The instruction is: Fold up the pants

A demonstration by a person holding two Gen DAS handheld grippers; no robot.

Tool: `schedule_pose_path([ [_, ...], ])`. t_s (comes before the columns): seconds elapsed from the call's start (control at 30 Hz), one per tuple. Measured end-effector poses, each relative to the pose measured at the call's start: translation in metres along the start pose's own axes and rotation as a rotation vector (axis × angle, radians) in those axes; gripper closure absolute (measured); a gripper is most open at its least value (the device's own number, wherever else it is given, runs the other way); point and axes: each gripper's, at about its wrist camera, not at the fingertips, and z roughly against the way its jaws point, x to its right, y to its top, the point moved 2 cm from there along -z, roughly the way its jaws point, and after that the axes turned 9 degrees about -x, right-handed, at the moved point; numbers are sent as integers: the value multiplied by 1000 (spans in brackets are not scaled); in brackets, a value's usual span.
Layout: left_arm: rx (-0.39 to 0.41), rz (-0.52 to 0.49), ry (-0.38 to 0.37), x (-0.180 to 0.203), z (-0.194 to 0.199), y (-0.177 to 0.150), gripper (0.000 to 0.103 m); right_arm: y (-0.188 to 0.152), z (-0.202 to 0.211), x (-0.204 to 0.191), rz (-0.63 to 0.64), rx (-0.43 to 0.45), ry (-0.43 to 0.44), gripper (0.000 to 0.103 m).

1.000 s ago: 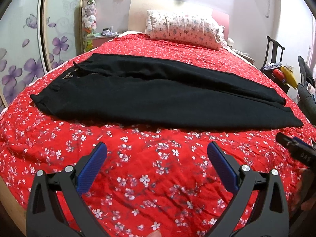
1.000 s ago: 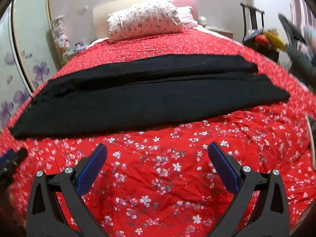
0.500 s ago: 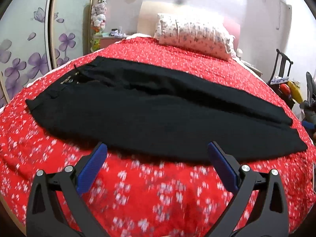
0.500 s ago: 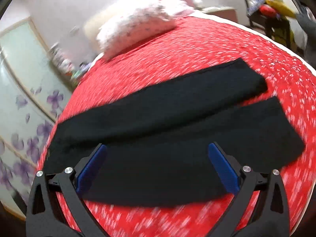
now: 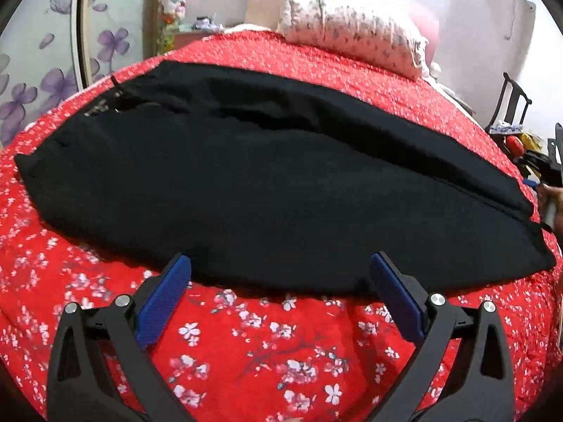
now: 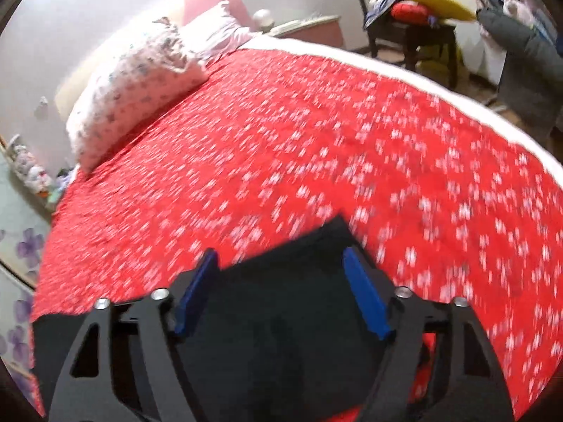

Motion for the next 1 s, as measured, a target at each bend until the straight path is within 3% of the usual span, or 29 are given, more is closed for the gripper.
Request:
schedule_pose_path([
  [0.1,-10,-4,6,1,-4,0,2,12,-13,10,-29,59,-80,29],
  [0.27,-17,-1,-7,0,-5,0,2,21,-42,19,-41,7,-164,33],
  [0.33,-21,1,-10,0,-6,0,2,17,-55,21,-30,-31,-188,40],
  [0.37,-23,0,-7,0,-6,0,2,15,-56,20,-15,-18,-211,50],
  [0.4,-24,-2,-3,0,-7,0,2,11,-54,19,-11,-6,-213,69],
  [0.6,-26,-6,2,2,-7,1,2,0,-17,28,-46,74,-44,89],
  [0.77,-26,-6,-3,2,-7,0,2,-28,48,21,29,163,126,89],
  [1.0,-22,-2,-17,2,-7,0,2,-110,145,12,128,175,214,90],
])
